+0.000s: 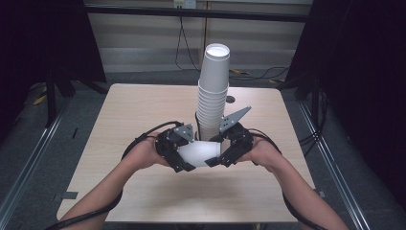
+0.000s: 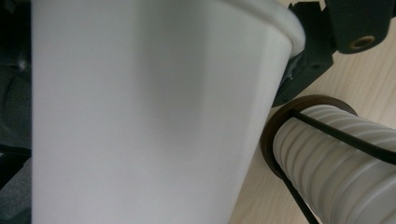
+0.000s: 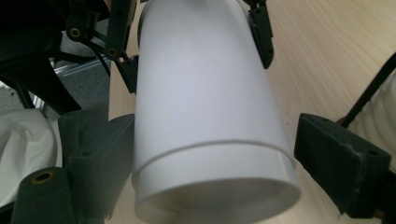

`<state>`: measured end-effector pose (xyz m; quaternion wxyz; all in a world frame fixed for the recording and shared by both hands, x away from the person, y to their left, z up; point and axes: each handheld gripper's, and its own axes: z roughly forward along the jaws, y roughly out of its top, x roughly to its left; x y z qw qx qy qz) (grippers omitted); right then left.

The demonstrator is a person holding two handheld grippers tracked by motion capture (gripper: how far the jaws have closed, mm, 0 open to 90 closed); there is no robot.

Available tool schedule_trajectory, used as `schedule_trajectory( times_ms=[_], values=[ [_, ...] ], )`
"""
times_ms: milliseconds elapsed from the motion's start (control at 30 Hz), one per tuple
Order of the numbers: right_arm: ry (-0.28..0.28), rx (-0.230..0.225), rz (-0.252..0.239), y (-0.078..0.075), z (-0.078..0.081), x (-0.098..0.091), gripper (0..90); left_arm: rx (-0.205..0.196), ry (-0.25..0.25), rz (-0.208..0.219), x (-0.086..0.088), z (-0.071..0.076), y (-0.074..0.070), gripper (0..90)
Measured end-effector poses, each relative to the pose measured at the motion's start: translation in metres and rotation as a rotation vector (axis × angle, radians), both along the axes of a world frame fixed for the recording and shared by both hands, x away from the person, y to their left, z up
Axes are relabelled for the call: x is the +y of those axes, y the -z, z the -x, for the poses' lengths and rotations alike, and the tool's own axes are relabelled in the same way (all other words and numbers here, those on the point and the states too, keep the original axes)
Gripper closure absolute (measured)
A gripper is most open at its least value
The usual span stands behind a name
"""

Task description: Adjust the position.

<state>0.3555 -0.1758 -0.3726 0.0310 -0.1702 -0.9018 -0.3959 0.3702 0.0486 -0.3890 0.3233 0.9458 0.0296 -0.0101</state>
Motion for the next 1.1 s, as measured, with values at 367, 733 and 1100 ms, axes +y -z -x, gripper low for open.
schedule_trajectory(
  times_ms=[367,733,1100],
  values=[
    [-0.060,-0.112,0.134,-0.012,0.007,0.009,12.5,0.002,0.001,-0.063,-0.005,0.003,0.002,11.7],
    [-0.112,-0.173,0.297,-0.017,0.010,0.022,12.2,0.004,-0.012,-0.094,-0.011,0.003,0.004,11.7],
    [-0.144,-0.167,0.292,-0.014,0.010,0.029,12.1,0.008,-0.001,-0.101,-0.016,0.003,0.003,11.6]
  ],
)
